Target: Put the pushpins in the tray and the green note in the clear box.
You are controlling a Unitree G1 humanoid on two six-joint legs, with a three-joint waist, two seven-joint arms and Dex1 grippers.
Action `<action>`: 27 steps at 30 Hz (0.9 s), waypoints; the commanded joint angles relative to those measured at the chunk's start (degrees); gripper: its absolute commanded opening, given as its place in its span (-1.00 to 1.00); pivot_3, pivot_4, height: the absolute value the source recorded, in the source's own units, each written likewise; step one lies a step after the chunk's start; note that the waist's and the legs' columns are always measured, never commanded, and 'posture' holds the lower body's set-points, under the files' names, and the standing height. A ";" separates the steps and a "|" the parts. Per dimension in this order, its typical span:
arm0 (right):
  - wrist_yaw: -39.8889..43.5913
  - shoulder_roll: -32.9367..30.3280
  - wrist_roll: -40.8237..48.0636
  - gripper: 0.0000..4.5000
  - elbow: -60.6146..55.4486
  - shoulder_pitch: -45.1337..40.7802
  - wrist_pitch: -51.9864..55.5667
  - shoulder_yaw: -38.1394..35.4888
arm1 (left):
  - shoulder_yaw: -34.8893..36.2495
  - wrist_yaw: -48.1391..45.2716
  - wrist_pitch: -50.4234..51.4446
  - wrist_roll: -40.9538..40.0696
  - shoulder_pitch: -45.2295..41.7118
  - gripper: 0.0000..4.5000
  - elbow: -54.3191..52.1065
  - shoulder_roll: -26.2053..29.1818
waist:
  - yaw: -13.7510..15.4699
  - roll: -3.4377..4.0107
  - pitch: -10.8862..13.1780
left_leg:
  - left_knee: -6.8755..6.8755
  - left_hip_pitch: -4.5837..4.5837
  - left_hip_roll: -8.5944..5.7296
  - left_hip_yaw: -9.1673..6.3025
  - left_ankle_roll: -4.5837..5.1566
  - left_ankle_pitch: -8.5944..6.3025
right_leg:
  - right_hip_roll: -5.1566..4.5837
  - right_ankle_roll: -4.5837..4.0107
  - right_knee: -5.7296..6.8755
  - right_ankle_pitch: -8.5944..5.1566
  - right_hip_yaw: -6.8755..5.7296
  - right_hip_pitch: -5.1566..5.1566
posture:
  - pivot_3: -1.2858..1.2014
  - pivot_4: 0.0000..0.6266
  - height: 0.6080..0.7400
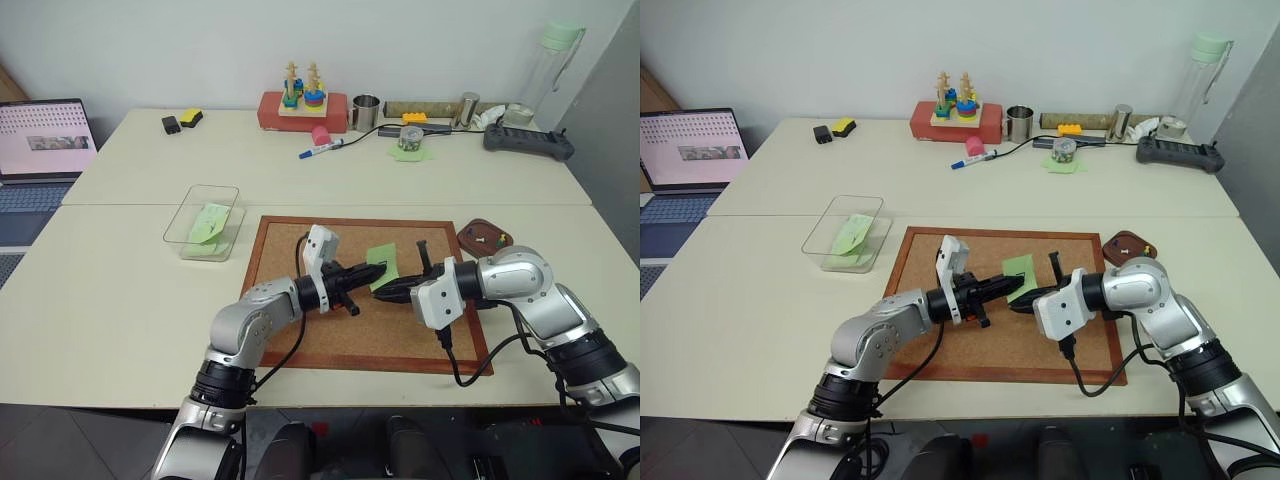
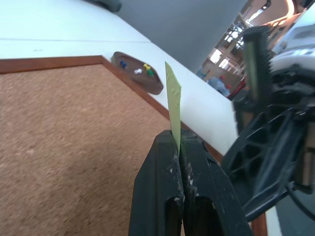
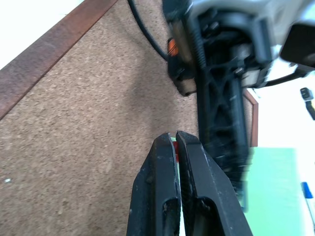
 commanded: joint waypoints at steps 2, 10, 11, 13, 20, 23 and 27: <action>-2.02 -0.35 3.34 -1.00 -3.99 -0.83 3.28 -4.05 | 1.33 2.79 -4.64 3.04 -0.69 -0.99 2.74 -0.96 | 0.02 0.00 0.00 | 0.00 0.00 0.00 0.01 0.00 0.00 | 0.00 0.00 0.00 0.00 0.01 0.00 | 0.03 -0.52 1.00; -7.50 -4.50 9.92 -1.00 -4.62 3.22 21.12 -16.29 | 3.31 3.98 -5.46 1.80 -0.60 -0.99 -0.31 -2.32 | 0.48 -0.01 0.00 | 0.00 -0.05 -0.02 -0.04 0.00 0.00 | -0.02 0.00 -0.01 0.00 -0.01 -0.01 | 0.03 -0.52 1.00; -9.70 -5.05 9.44 -1.00 -2.73 3.39 23.75 -18.13 | 3.82 4.14 -4.89 0.86 -0.42 -0.99 -2.24 -2.31 | 0.68 -0.01 0.00 | 0.01 -0.05 -0.03 -0.03 0.00 0.00 | -0.04 0.00 -0.01 0.00 -0.01 0.00 | 0.03 -0.52 1.00; -13.15 -5.68 8.44 -1.00 0.43 3.51 28.37 -20.41 | 4.47 4.36 -4.02 -0.31 -0.09 -0.99 -5.23 -2.03 | 0.73 -0.01 0.01 | 0.02 -0.05 -0.01 0.00 0.01 -0.01 | -0.04 0.00 -0.02 0.01 0.01 -0.01 | 0.03 -0.52 1.00; -27.14 -1.78 5.43 -1.00 18.62 -0.77 39.88 -23.03 | 4.67 5.29 -2.65 -0.38 2.35 -0.99 -12.47 0.27 | 0.56 0.00 0.00 | 0.00 -0.03 0.00 0.14 0.01 0.00 | -0.01 -0.01 -0.01 0.01 0.08 -0.01 | 0.03 -0.52 1.00; -29.22 -0.46 5.26 -1.00 24.23 -3.35 41.22 -22.92 | 4.32 5.64 -2.42 -0.46 2.59 -0.99 -13.31 0.57 | 0.55 0.00 0.00 | 0.01 -0.04 -0.02 0.24 0.01 0.00 | -0.02 -0.02 -0.01 0.01 0.08 -0.01 | 0.03 -0.52 1.00; -29.81 0.44 5.64 -0.80 27.24 -4.77 41.73 -23.19 | 4.17 6.16 -2.09 -0.83 2.96 -1.00 -14.38 0.55 | 0.36 0.00 0.00 | -0.01 -0.04 -0.02 0.30 0.02 0.00 | -0.02 -0.02 -0.01 0.01 0.06 -0.02 | 0.03 -0.52 1.00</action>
